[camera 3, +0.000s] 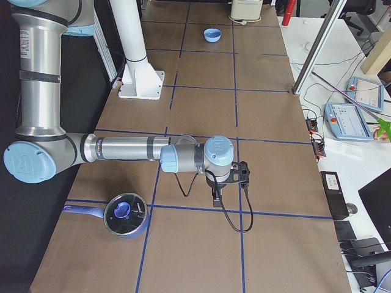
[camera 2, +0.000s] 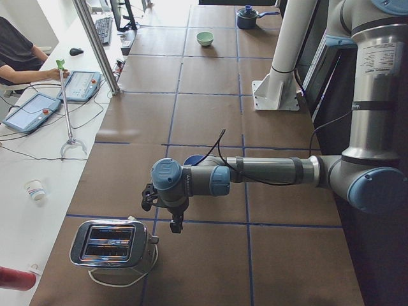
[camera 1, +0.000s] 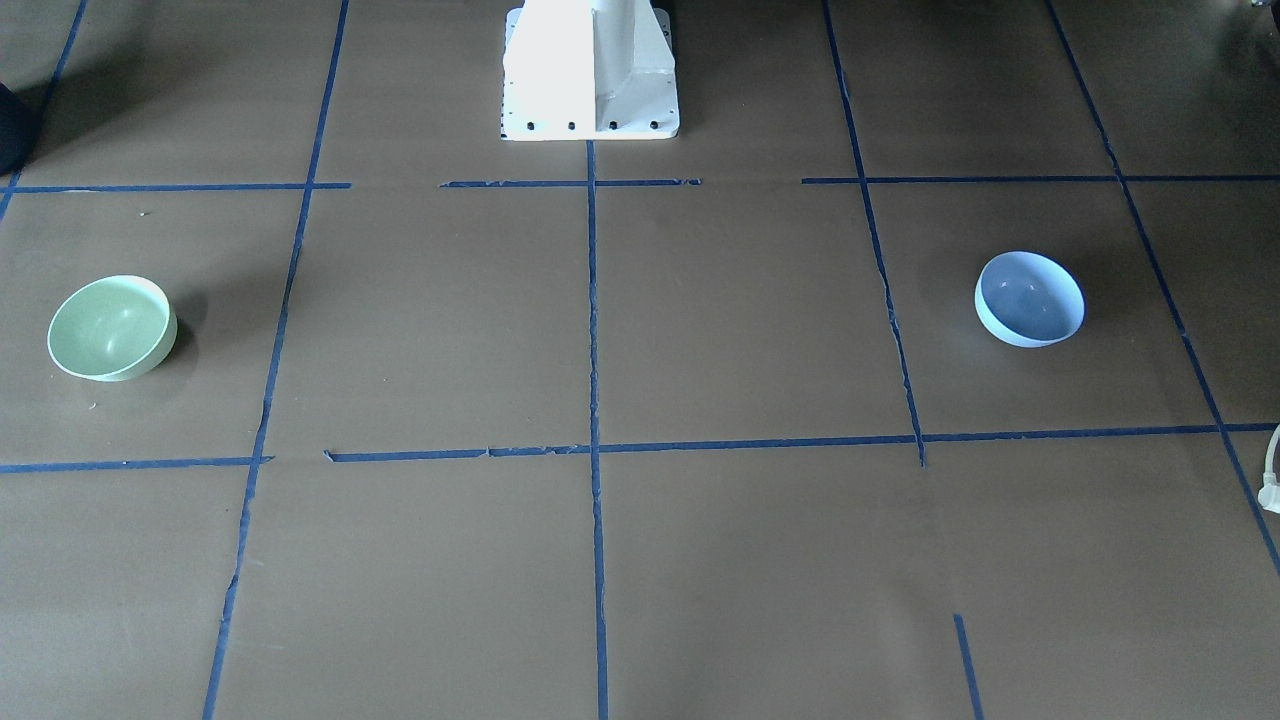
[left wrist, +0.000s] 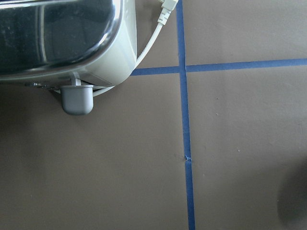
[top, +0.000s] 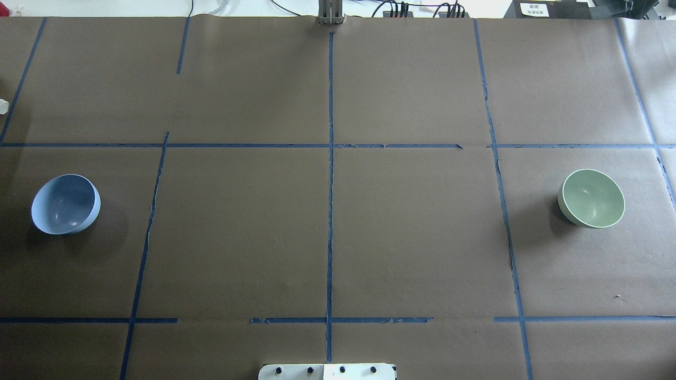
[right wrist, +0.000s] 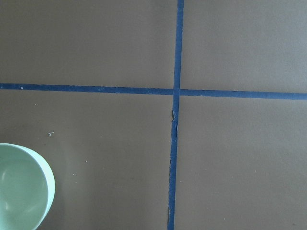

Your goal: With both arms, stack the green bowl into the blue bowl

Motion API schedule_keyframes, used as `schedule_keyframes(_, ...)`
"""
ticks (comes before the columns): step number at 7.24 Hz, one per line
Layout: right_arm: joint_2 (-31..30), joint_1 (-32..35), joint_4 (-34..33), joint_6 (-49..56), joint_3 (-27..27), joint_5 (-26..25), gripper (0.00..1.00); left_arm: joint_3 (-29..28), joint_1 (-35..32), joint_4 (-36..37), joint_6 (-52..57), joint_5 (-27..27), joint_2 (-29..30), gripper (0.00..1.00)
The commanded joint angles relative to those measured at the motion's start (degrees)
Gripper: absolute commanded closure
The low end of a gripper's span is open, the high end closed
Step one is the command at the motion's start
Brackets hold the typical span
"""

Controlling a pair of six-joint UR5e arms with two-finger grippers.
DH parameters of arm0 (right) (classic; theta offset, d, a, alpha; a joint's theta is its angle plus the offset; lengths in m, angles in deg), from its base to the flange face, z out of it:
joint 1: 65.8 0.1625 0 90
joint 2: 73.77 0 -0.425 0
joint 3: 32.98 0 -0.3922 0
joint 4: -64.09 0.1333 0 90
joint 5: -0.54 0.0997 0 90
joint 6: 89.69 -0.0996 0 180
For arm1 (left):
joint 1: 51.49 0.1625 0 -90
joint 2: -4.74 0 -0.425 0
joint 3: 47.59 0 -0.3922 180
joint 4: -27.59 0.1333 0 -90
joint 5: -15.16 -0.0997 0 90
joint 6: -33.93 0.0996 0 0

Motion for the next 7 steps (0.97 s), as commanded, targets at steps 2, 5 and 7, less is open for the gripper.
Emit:
schedule_keyframes(2, 0.1, 0.0, 0.1, -0.1, 0.4, 0.2, 0.0, 0.2, 0.0, -0.2, -0.1, 0.0, 0.3, 0.0)
schedule_keyframes(5, 0.2, 0.0, 0.2, -4.2, 2.0, 0.3, 0.0, 5.8, 3.5, -10.3, -20.9, 0.5, -1.6, 0.0)
schedule_keyframes(7, 0.2, -0.2, 0.1, -4.2, 2.0, 0.3, 0.0, 5.9, 12.9, -28.7, -42.6, 1.0, -5.0, 0.0)
